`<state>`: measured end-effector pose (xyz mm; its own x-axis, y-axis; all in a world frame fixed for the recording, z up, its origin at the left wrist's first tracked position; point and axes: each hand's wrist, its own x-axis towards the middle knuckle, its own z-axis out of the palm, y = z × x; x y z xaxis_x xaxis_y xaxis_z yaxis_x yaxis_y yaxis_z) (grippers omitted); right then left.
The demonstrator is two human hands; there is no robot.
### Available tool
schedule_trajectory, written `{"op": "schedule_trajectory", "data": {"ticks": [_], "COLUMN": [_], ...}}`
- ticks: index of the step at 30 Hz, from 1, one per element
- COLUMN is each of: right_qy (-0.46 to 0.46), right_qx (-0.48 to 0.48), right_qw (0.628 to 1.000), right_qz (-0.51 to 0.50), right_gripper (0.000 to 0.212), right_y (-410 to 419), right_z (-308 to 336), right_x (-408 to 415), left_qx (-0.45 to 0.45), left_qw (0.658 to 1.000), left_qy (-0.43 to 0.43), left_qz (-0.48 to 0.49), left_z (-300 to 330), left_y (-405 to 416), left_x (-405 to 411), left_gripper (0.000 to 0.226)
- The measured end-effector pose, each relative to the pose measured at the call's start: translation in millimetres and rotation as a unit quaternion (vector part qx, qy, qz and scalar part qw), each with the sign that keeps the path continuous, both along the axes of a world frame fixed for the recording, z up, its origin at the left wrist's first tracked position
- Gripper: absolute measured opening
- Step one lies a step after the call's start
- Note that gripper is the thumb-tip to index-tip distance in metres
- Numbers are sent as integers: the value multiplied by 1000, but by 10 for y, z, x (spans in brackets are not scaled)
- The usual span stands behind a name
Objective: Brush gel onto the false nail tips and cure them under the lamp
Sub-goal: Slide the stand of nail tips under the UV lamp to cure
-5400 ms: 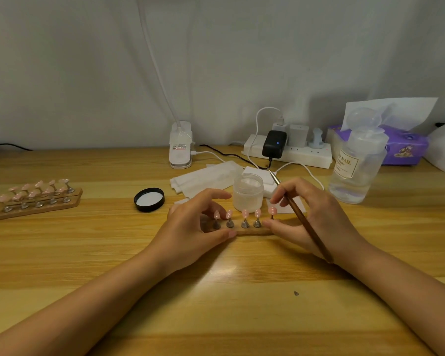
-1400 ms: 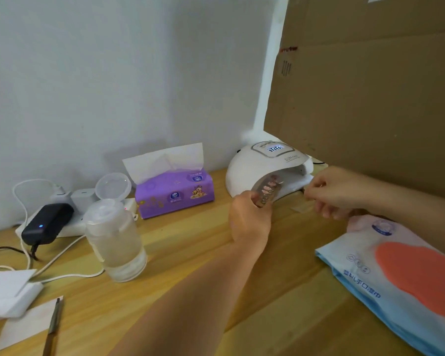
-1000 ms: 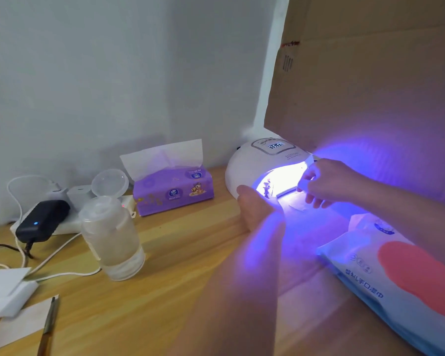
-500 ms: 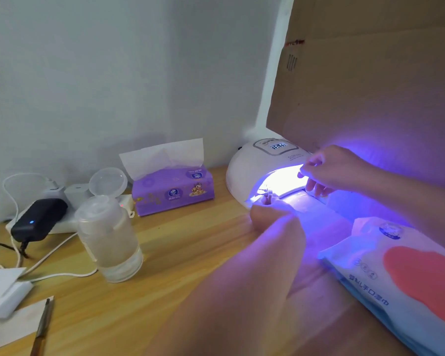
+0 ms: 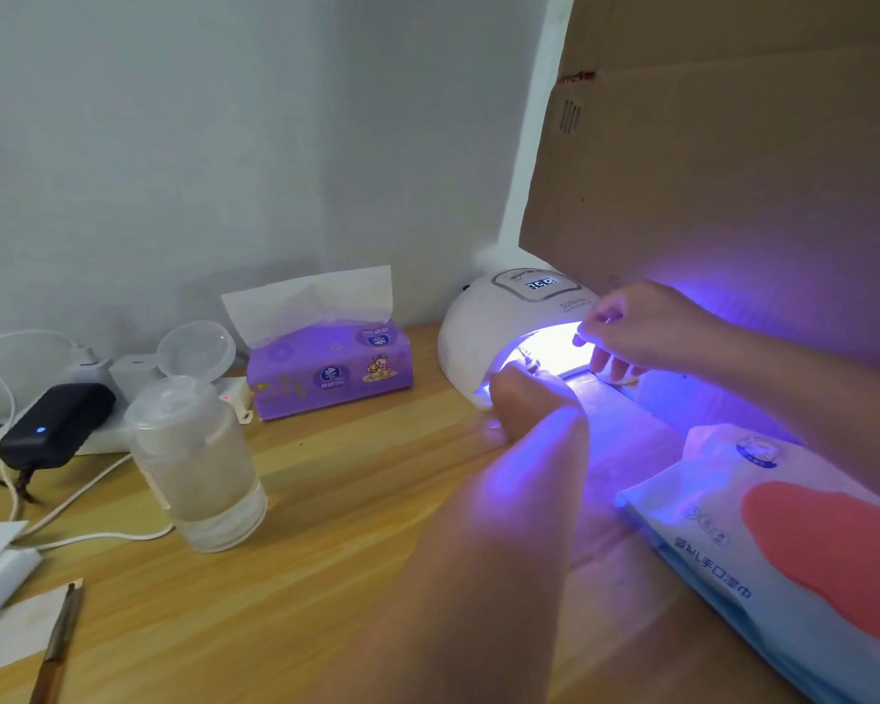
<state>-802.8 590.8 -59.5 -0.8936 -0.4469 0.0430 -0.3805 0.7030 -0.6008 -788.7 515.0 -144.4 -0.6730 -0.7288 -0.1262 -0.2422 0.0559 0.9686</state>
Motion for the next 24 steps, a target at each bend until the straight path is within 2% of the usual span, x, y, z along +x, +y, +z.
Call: {"op": "schedule_trajectory", "data": {"ticks": [5,8,10,13,16,19,24], "right_qy": [15,23,30,40,47,74,87], "right_qx": [-13,-14,-15,-3,-3,0,28], "right_qw": [1000,1000,999,999,999,997,996], "right_qz": [0,1,0,2,-6,-9,16], "right_gripper": [19,18,18,18,17,15,32], "right_y": [30,37,45,51,49,36,-85], "right_z": [13,0,-19,-43,-48,-25,2], "right_x": [-25,-37,-49,-75,-108,-130,-193], "left_qx": [-44,-72,-83,-101,-138,-157,-183], "left_qw": [998,996,994,993,989,985,981], "left_qy": [-44,-55,-61,-56,-58,-67,-67], "left_qz": [29,27,29,25,12,2,-25], "left_z": [28,0,-9,-23,-19,0,-19], "left_y": [67,45,35,19,-11,-12,-21], "left_x": [-26,-51,-43,-22,0,2,28], "left_gripper": [9,32,38,21,31,17,21]}}
